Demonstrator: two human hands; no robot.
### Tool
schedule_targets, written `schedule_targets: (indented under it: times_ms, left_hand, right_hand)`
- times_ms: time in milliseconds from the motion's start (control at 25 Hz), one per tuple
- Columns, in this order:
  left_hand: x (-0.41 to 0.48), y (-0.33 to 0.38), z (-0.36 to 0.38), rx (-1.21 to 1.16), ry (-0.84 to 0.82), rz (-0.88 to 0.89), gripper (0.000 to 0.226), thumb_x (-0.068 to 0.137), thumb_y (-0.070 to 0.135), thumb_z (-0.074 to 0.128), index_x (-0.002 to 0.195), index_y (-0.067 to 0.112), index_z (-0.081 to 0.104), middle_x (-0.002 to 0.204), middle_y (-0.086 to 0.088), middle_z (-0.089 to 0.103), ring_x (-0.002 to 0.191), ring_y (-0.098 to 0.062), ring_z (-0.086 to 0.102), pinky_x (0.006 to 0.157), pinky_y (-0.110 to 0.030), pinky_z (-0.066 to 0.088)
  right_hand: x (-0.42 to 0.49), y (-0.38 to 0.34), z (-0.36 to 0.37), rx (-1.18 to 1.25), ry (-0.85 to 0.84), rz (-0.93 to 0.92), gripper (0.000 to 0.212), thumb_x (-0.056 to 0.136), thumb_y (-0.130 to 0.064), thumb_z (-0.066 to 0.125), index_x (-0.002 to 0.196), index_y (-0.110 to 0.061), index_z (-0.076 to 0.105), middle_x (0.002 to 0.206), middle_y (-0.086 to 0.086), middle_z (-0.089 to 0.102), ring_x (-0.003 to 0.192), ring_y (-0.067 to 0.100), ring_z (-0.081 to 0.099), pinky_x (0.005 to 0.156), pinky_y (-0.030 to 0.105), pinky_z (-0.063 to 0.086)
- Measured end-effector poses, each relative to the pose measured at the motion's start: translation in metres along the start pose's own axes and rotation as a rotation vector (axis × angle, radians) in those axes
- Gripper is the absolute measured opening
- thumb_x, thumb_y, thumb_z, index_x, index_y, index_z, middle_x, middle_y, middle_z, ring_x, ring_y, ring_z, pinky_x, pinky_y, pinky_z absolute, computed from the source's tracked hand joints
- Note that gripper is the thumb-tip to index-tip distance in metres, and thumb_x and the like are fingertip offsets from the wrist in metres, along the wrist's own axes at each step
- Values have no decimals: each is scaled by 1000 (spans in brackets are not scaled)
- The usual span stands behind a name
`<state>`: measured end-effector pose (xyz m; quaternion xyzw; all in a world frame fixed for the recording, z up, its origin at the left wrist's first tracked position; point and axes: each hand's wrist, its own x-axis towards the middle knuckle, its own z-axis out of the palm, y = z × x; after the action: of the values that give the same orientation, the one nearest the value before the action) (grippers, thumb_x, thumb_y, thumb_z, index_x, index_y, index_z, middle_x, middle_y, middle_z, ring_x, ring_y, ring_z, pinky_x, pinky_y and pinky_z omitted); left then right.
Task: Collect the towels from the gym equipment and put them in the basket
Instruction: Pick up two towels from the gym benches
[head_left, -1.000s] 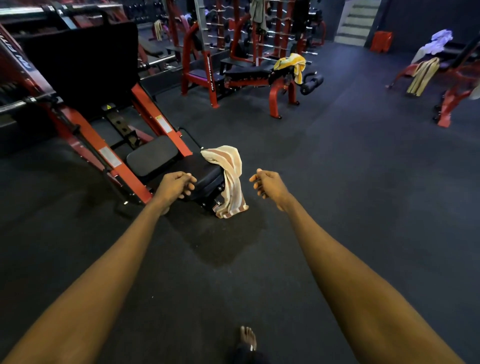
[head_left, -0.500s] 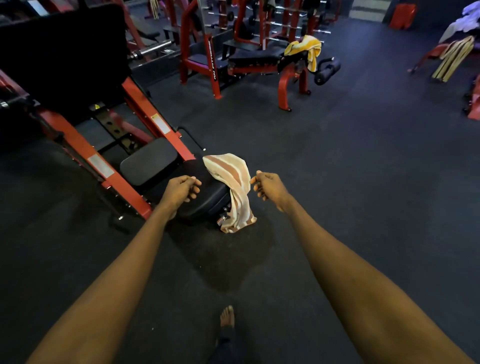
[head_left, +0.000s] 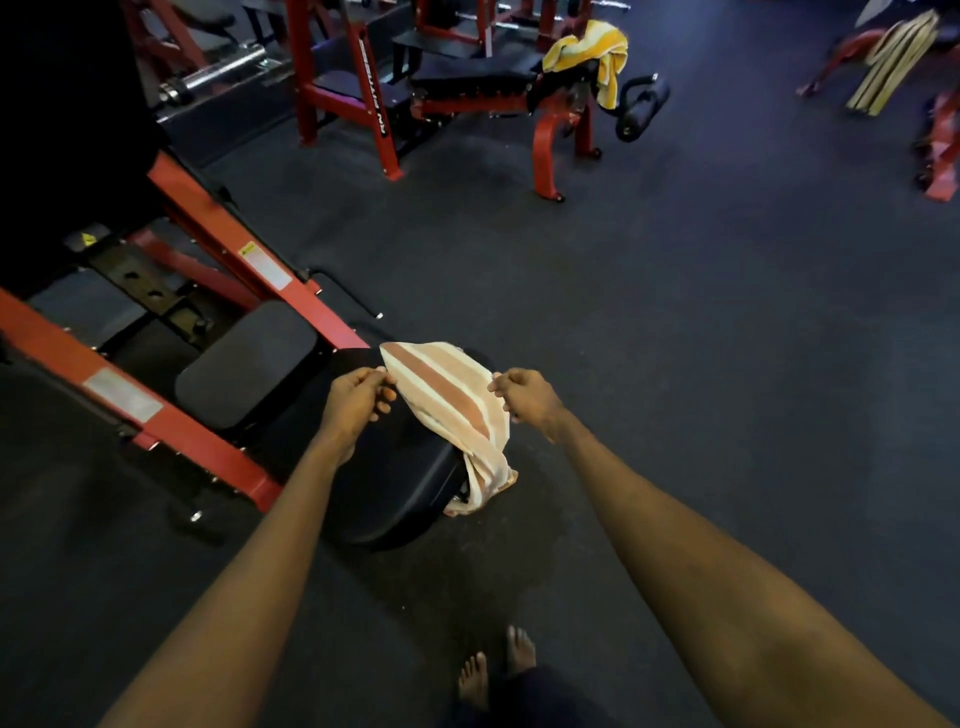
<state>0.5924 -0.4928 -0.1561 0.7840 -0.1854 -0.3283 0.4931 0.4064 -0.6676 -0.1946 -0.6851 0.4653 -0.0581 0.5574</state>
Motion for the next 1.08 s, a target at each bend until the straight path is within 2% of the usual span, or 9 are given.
schedule_targets:
  times_ms: [120, 200, 440, 560, 680, 800, 880, 1000, 1080]
  left_hand:
    - [89, -6, 8, 30, 17, -49, 27, 102, 26, 50, 86, 16, 69, 69, 1, 63, 58, -9, 53, 55, -23, 38]
    - [97, -7, 6, 51, 21, -62, 27, 102, 28, 50, 88, 16, 70, 72, 1, 64, 60, -9, 55, 57, -24, 39]
    - [223, -31, 30, 81, 12, -112, 25, 100, 24, 50, 87, 17, 70, 70, 2, 64, 56, -7, 54, 54, -23, 38]
    - [270, -35, 41, 88, -4, -109, 26, 100, 22, 49, 84, 19, 69, 69, 3, 64, 53, -5, 54, 52, -21, 37]
    - [303, -50, 47, 101, -23, -122, 25, 99, 25, 49, 85, 20, 70, 72, 3, 66, 56, -6, 55, 55, -22, 39]
    - [319, -65, 50, 99, -39, -153, 25, 99, 27, 50, 89, 18, 71, 72, 4, 67, 57, -7, 56, 58, -24, 40]
    - [323, -74, 51, 99, -55, -172, 25, 100, 27, 50, 91, 17, 72, 72, 4, 67, 58, -6, 56, 59, -24, 40]
    - [325, -81, 50, 100, -61, -184, 25, 100, 27, 50, 94, 15, 72, 74, 4, 67, 60, -6, 57, 62, -25, 41]
    - [326, -77, 50, 94, -72, -174, 25, 101, 26, 50, 92, 17, 72, 74, 3, 67, 60, -6, 56, 60, -24, 41]
  right_hand:
    - [102, -6, 19, -29, -50, 52, 25, 99, -33, 53, 105, -16, 70, 106, 4, 69, 82, 16, 59, 76, 39, 56]
    - [111, -12, 24, -51, -48, 48, 25, 98, -35, 54, 106, -19, 70, 107, 2, 69, 87, 15, 62, 85, 42, 57]
    - [243, 23, 60, -303, -106, 87, 31, 95, -37, 59, 108, -11, 70, 119, 10, 66, 111, 29, 63, 92, 36, 51]
    - [280, 40, 77, -448, -158, 81, 49, 91, -46, 64, 128, -15, 61, 142, 14, 48, 131, 33, 47, 106, 41, 44]
    - [293, 58, 94, -664, -275, 105, 89, 84, -58, 69, 154, -17, 31, 162, 12, 19, 150, 38, 19, 118, 55, 30]
    - [296, 85, 116, -841, -406, 117, 112, 76, -59, 77, 158, -16, 15, 167, 12, 5, 153, 43, 1, 117, 64, 25]
    - [291, 102, 132, -916, -404, 99, 102, 78, -49, 80, 155, -13, 22, 164, 16, 10, 152, 46, 3, 114, 66, 31]
    - [281, 103, 143, -945, -278, -16, 63, 88, -25, 72, 142, -14, 41, 148, 17, 35, 143, 47, 28, 107, 60, 42]
    - [278, 96, 141, -925, -241, -49, 50, 93, -12, 62, 139, -11, 44, 137, 17, 47, 131, 45, 44, 101, 54, 46]
